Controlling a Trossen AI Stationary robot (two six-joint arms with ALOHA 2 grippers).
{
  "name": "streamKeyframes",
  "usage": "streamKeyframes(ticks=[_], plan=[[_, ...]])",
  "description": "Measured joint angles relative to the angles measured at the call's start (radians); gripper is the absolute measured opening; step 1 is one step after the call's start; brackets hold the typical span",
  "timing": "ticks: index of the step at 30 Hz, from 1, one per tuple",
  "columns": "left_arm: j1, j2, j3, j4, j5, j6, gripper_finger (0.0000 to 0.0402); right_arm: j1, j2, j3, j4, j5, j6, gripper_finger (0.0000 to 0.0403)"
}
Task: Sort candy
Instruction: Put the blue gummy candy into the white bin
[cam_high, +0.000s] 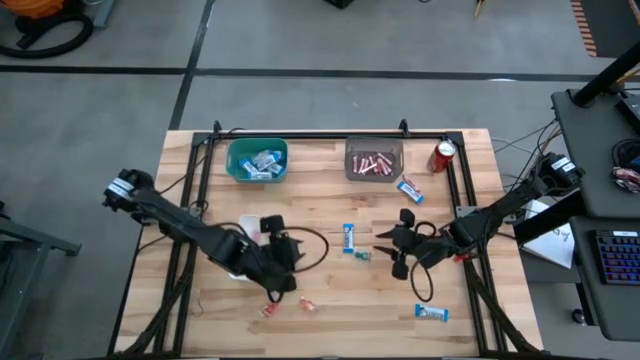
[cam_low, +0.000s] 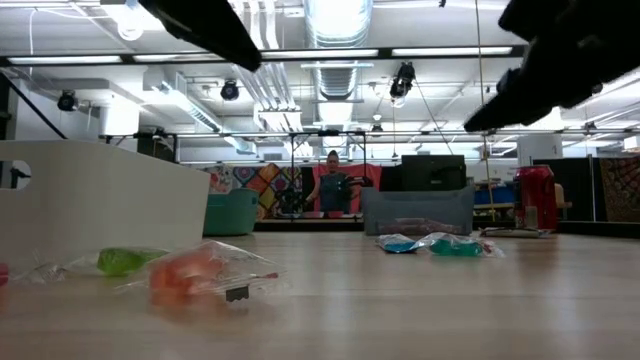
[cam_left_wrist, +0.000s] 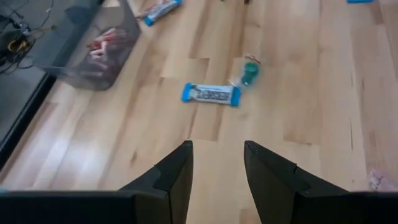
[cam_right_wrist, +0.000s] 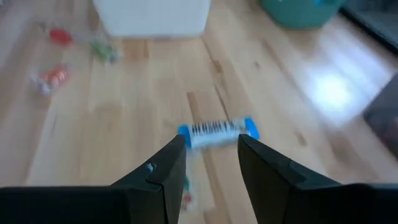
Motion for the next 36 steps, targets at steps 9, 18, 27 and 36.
streamKeyframes(ticks=[9,18,27,36], plan=[[0.003,0.071,0.000,0.051,-0.005,0.019,0.0127,-0.005,0.002,0.000,0.103,0.012,-0.062,0.0158],[0.003,0.050,0.000,0.051,-0.094,0.029,0.0127,-0.021,0.220,0.034,0.211,0.012,-0.097,0.0195],[0.003,0.049,0.000,0.048,-0.092,0.027,0.0127,-0.023,0.409,0.087,0.160,-0.011,0.026,0.0216],[0.003,0.049,0.000,0.064,-0.090,0.025,0.0127,-0.024,0.479,0.086,0.134,-0.072,0.090,0.0216]])
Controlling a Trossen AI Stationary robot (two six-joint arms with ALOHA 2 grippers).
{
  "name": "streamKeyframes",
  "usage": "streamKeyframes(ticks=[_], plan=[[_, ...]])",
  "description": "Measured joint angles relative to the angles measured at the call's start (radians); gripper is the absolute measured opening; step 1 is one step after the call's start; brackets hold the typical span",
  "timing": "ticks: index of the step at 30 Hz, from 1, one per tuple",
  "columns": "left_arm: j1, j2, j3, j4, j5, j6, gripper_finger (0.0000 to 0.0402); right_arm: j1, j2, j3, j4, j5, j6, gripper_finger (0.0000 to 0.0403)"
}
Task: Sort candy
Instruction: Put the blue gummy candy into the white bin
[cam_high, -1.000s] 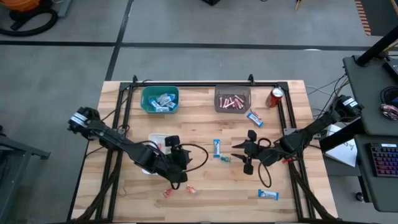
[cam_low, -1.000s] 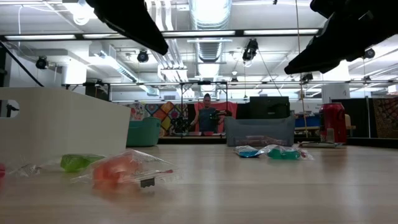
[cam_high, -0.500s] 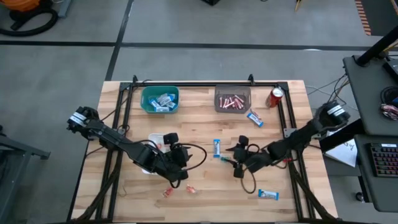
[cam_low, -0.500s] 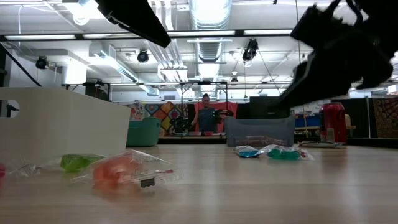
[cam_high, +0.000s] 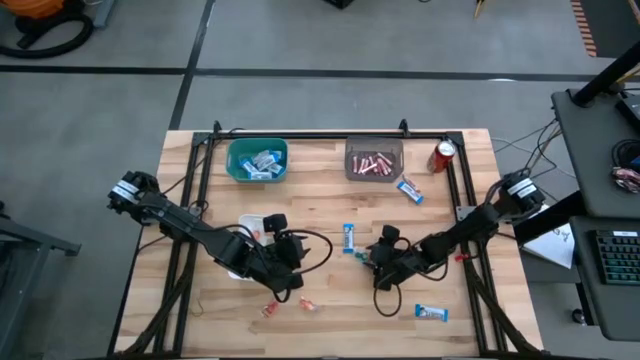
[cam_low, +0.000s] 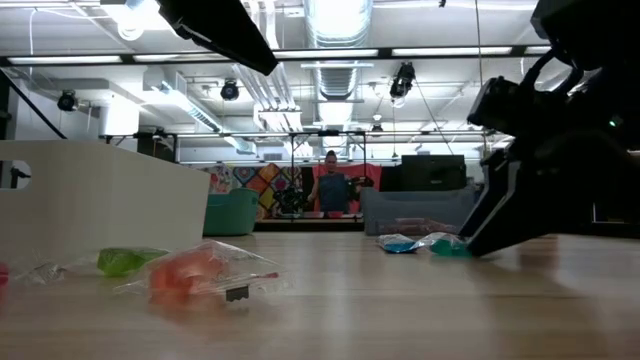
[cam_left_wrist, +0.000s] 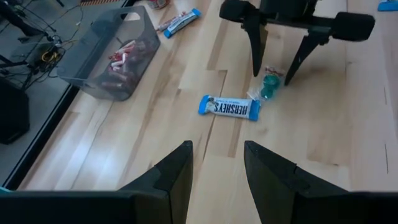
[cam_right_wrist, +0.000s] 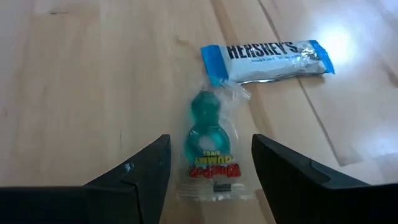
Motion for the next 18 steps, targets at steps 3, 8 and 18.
streamKeyframes(ticks=[3,8,18], plan=[[0.000,0.000,0.000,0.006,0.000,0.000,0.0127,0.000,0.010,0.000,0.004,-0.004,0.006,0.0208],[0.000,0.000,0.000,0.031,0.009,0.002,0.0127,0.000,0.023,0.001,0.010,-0.005,0.015,0.0163],[0.001,0.023,-0.043,0.300,0.105,0.118,0.0127,0.002,0.013,0.000,0.008,-0.004,0.024,0.0030]])
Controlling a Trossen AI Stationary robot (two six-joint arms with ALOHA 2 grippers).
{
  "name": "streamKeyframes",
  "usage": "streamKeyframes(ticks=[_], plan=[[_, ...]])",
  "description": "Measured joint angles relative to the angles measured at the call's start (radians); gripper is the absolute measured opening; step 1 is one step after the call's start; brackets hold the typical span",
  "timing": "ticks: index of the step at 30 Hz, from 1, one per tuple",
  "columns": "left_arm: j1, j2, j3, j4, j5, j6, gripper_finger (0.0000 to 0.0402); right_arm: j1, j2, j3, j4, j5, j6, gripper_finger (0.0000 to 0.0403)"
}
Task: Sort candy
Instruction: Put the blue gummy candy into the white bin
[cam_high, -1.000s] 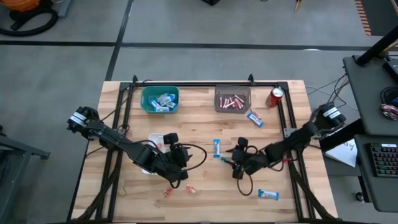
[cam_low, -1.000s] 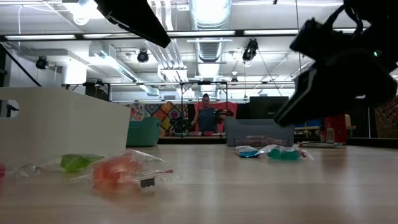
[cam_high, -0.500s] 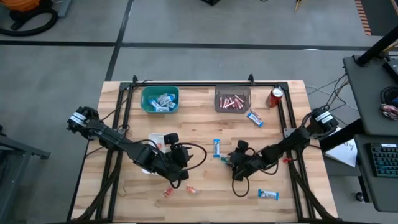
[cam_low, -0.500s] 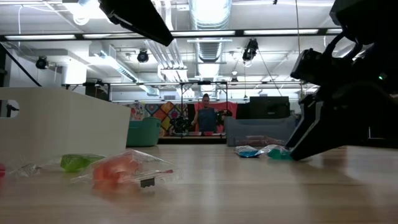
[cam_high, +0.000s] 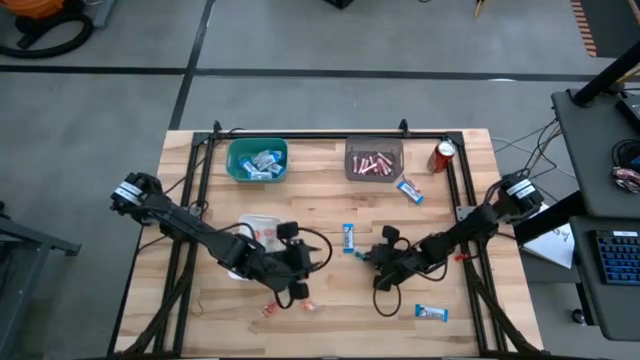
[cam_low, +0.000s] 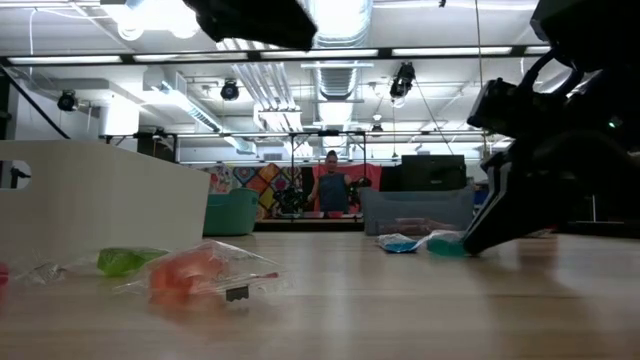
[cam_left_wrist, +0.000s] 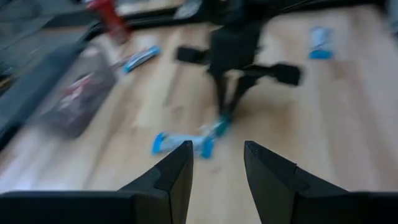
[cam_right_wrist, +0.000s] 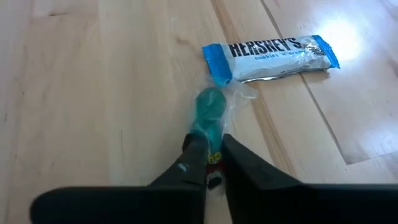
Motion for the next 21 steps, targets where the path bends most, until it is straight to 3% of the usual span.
streamKeyframes(ticks=[7,21], plan=[[-0.001,0.065,-0.069,0.310,0.099,0.175,0.0127,0.029,-0.040,-0.001,0.027,-0.003,-0.013,0.0012],[0.047,0.213,-0.070,0.507,0.099,0.223,0.0127,0.070,-0.153,-0.001,0.313,0.010,-0.279,0.0012]])
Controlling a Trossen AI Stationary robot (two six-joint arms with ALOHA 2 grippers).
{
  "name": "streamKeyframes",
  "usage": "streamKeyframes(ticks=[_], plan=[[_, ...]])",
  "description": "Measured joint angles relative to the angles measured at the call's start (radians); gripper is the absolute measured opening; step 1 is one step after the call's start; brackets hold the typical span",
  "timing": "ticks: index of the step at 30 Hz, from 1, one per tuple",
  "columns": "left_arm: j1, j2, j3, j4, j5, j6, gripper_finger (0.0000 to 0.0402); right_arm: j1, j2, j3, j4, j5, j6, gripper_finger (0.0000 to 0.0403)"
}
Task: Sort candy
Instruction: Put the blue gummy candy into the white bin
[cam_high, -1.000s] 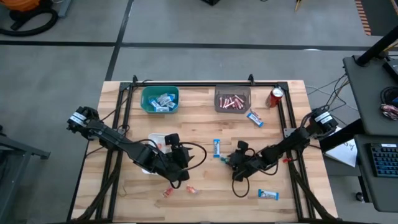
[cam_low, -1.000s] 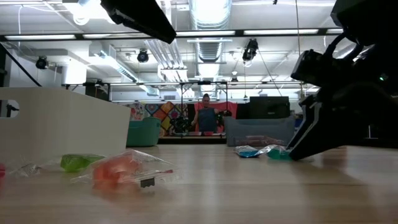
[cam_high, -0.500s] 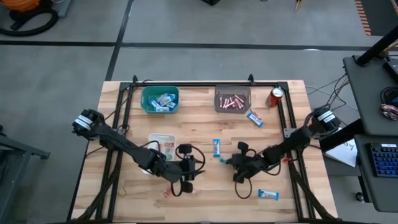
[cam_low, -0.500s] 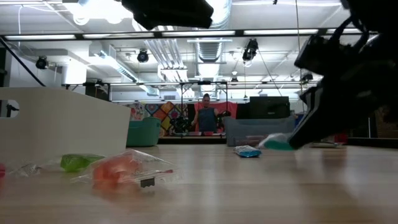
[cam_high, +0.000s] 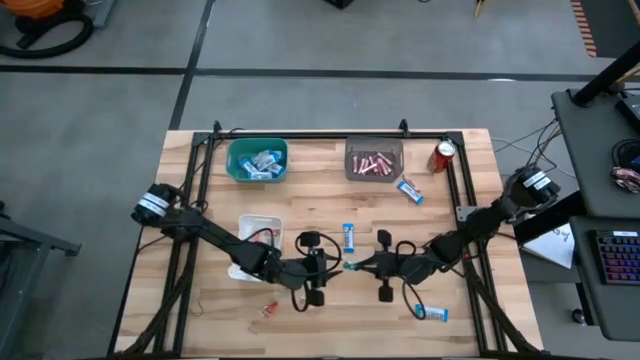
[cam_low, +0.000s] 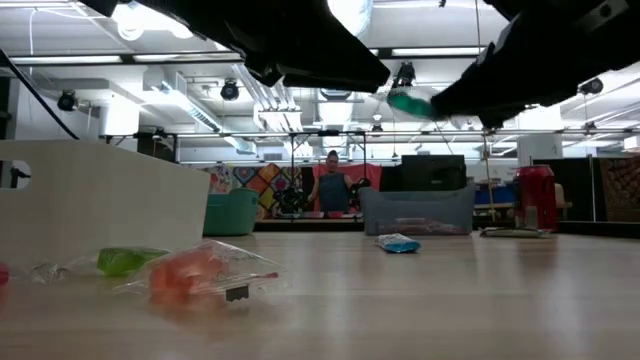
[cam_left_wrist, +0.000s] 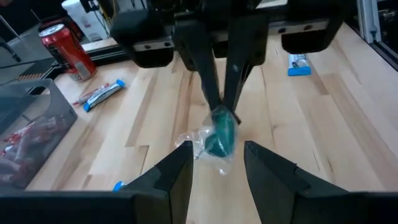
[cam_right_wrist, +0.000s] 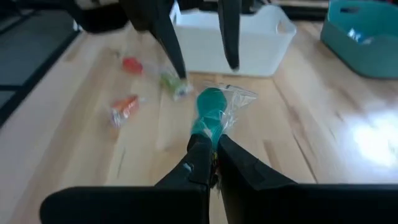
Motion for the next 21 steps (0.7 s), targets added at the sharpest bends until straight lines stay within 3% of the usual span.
streamKeyframes(ticks=[14,17,21], plan=[[0.028,0.006,0.000,0.030,0.001,-0.033,0.0124,0.000,0.000,0.046,0.027,0.001,-0.126,0.0013],[0.029,0.006,0.000,0.031,0.001,-0.019,0.0101,0.000,0.000,0.046,0.026,0.002,-0.126,0.0013],[0.029,0.005,0.000,0.031,0.002,-0.006,0.0036,0.000,0.000,0.046,0.014,0.002,-0.118,0.0013]])
